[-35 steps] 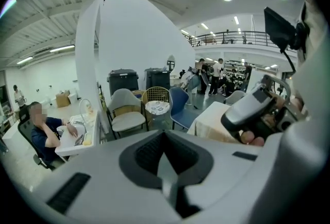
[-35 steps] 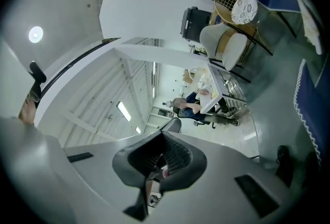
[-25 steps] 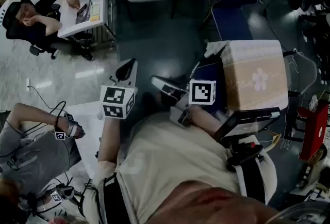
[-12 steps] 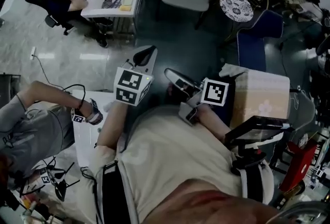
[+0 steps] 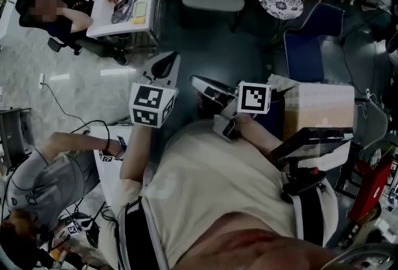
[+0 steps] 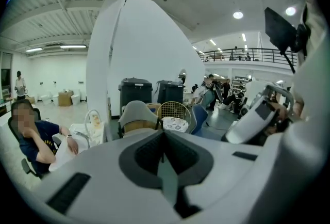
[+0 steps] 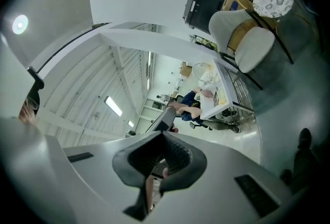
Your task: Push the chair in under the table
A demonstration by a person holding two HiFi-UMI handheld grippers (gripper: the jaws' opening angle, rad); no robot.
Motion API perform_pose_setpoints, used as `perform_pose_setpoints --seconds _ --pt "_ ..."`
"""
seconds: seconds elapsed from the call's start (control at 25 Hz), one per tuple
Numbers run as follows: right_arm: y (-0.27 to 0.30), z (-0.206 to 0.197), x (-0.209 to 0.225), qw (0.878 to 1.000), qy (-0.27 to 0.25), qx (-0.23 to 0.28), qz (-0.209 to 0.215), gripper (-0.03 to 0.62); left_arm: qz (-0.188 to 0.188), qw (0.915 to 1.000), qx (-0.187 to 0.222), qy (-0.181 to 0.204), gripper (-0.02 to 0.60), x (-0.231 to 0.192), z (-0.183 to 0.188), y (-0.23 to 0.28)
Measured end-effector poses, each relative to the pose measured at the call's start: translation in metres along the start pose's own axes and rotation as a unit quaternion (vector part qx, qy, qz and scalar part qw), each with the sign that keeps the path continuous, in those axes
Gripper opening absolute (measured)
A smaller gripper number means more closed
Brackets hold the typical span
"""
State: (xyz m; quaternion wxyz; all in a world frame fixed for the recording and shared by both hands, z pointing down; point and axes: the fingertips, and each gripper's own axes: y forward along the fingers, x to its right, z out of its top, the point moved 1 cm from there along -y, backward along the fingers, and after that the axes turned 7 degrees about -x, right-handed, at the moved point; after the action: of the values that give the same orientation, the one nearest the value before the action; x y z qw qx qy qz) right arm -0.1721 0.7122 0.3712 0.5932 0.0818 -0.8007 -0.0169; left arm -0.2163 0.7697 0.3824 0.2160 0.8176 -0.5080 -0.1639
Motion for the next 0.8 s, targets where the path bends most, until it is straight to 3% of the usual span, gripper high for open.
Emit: perform_pose_setpoints --seconds 0.24,0.4,0.64,0.8 --pt "-0.046 0.072 0.020 0.999 0.028 0.026 0.023 0.011 -0.005 0.9991 -0.035 0.023 0.008 0.017 0.047 0.074" --pt "-0.086 0.113 0.049 0.998 0.035 0.058 0.011 0.011 -0.013 0.9971 -0.055 0.050 0.008 0.029 0.077 0.121" --pt "-0.144 0.149 0.078 0.986 0.057 0.155 0.007 0.011 -0.075 0.9864 -0.083 0.120 0.008 0.071 0.094 0.179" --pt "-0.178 0.166 0.091 0.974 0.075 0.213 0.002 0.011 -0.112 0.9789 -0.075 0.153 0.008 0.098 0.118 0.211"
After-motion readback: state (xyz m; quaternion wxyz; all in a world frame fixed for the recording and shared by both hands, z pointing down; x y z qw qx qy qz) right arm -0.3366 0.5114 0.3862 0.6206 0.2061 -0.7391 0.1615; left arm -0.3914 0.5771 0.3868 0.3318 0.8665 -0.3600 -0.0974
